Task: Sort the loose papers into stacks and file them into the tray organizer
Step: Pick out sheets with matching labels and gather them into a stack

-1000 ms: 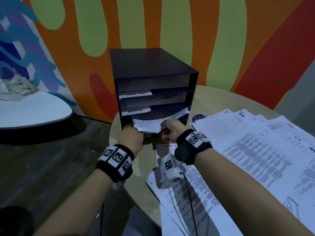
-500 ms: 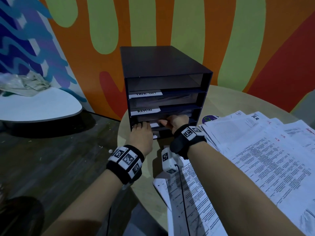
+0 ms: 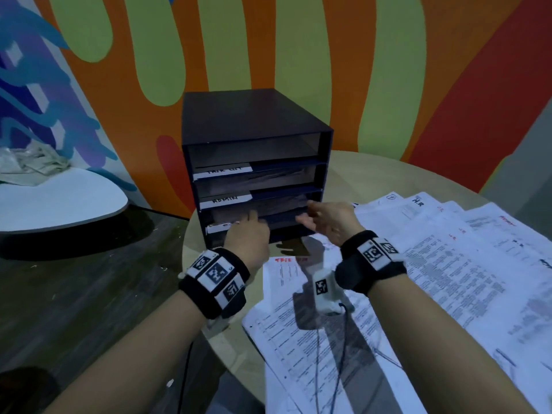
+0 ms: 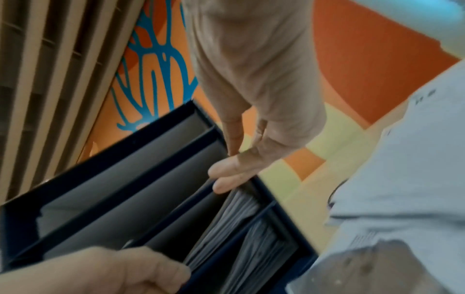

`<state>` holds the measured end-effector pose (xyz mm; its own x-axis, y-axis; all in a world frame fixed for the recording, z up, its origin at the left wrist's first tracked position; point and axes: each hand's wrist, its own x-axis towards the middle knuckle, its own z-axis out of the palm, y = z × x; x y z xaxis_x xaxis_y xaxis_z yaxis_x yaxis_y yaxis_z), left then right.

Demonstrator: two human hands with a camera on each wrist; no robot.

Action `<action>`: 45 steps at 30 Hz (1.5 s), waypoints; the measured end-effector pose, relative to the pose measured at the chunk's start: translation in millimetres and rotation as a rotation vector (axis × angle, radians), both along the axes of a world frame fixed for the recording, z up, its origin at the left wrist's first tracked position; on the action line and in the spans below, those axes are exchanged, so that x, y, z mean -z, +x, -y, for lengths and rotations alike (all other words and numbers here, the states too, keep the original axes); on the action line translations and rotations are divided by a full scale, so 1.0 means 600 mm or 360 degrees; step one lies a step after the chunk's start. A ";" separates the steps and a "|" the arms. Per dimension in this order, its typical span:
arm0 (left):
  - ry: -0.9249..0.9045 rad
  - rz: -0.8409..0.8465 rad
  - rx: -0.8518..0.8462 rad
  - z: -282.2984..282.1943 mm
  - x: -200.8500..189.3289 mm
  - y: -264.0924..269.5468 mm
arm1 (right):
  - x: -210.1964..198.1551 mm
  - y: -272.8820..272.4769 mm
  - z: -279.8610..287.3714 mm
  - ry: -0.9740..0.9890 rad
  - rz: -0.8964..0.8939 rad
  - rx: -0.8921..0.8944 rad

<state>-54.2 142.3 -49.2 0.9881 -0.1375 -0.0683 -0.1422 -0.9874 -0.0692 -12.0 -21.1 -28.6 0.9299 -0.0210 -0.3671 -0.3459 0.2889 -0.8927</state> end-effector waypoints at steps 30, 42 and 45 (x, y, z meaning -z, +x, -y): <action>-0.0722 -0.1008 0.0348 0.362 0.040 0.036 | 0.106 -0.196 0.509 -0.1068 -0.0599 0.0737; -0.0733 -0.0332 0.0304 0.328 0.052 0.078 | 0.106 -0.215 0.493 -0.1241 -0.0444 0.0438; -0.0646 -0.0406 0.0395 0.337 0.069 0.081 | 0.110 -0.218 0.487 -0.1240 -0.0436 0.0360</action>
<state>-5.6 -60.1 -90.3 0.8815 -0.4301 -0.1948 -0.3370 -0.8621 0.3786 -142.5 -313.3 -94.6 0.7536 -0.5350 -0.3820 -0.5865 -0.2846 -0.7584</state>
